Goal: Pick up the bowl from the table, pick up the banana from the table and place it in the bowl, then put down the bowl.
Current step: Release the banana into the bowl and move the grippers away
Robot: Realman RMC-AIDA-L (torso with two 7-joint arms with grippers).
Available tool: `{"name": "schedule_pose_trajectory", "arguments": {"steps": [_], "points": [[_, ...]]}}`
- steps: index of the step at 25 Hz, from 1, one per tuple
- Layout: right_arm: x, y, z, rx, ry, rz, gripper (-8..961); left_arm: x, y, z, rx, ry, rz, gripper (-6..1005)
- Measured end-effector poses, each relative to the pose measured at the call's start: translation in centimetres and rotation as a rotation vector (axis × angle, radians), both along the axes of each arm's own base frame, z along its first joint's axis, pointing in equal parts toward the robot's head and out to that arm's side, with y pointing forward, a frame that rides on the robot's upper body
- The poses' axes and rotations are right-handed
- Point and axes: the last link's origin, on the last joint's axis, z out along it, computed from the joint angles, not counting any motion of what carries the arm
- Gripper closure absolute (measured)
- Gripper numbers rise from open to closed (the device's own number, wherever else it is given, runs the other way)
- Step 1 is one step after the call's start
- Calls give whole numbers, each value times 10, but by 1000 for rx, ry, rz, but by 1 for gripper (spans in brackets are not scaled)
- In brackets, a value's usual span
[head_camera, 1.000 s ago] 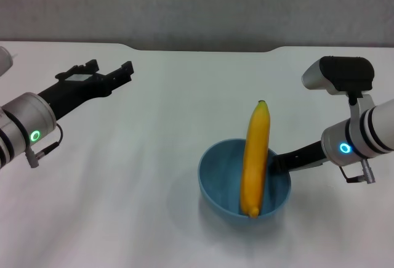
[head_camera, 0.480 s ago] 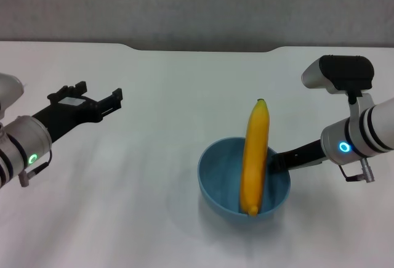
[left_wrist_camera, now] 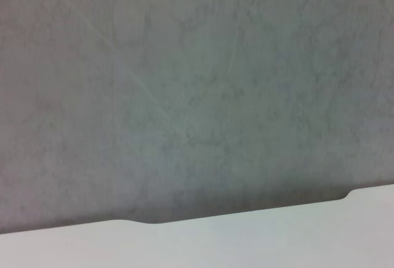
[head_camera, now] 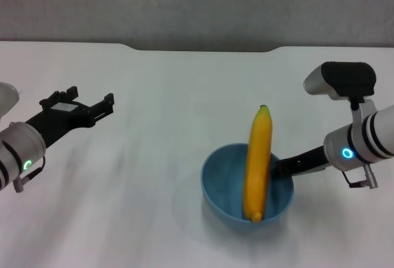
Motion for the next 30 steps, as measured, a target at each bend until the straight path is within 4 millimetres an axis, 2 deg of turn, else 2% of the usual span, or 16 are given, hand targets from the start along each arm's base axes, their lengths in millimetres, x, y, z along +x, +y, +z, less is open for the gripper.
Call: {"name": "schedule_pose_trajectory", "arguments": {"steps": [9, 17, 23, 30], "points": [[5, -2, 0, 5, -4, -5, 897, 0, 0, 1, 8, -25, 8, 106], [7, -1, 1, 17, -17, 30, 887, -8, -1, 5, 26, -43, 39, 106], [4, 1, 0, 21, -16, 64, 653, -11, -2, 4, 24, -44, 48, 106], [4, 3, -1, 39, -25, 100, 498, -11, -2, 3, 21, -43, 48, 106]]}}
